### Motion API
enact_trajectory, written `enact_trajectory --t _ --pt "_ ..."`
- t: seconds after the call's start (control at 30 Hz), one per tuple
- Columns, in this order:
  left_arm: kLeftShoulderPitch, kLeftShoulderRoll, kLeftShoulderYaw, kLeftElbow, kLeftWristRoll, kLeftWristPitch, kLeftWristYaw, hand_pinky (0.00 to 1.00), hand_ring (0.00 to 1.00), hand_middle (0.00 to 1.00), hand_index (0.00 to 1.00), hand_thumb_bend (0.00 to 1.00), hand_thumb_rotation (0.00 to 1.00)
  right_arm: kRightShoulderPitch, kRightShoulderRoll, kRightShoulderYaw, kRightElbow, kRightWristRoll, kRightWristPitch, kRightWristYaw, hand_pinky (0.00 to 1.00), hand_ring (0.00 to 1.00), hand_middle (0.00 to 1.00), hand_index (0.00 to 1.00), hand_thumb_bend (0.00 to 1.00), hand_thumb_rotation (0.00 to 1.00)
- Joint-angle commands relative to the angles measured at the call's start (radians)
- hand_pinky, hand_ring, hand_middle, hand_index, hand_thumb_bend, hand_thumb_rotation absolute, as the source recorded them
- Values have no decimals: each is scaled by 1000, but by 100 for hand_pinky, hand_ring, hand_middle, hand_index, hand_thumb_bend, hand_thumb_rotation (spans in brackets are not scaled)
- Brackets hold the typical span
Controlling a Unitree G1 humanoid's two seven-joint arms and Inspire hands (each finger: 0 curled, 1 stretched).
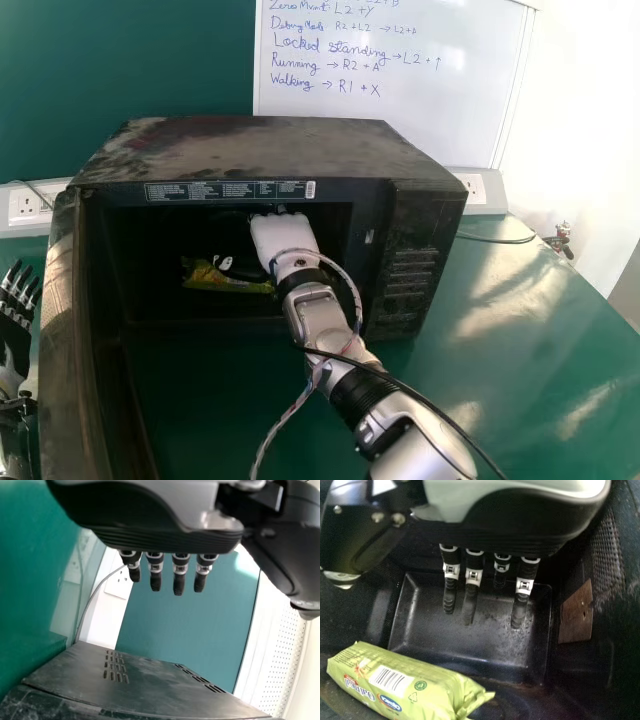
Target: Put biscuit inside oven
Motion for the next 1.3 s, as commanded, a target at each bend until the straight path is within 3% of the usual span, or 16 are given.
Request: enact_trajectory --t 0.0,0.17,0.37,0.6,0.77,1.27 --pt "88 -89 4 70 -18 4 -2 37 58 66 75 27 75 18 -8 5 -27 1 12 23 67 72 75 78 95 69" --pt "88 -91 3 69 -16 1 4 37 58 66 75 27 75 44 -19 -4 -86 9 28 63 75 79 84 85 95 74" --pt "86 -90 4 70 -19 6 -2 35 57 65 75 27 75 100 -53 -10 -191 11 23 83 76 82 86 88 96 82" --pt "83 -89 4 75 -16 1 -1 34 56 64 74 27 75 180 -87 -13 -324 1 38 105 77 83 87 89 98 84" --pt "84 -91 3 69 -15 4 6 38 57 65 74 28 74 233 -110 -15 -424 -6 64 160 80 86 90 91 97 86" --pt "81 -93 1 73 -14 4 4 34 57 65 76 28 75 346 -183 -42 -665 -28 96 293 87 91 93 95 94 88"
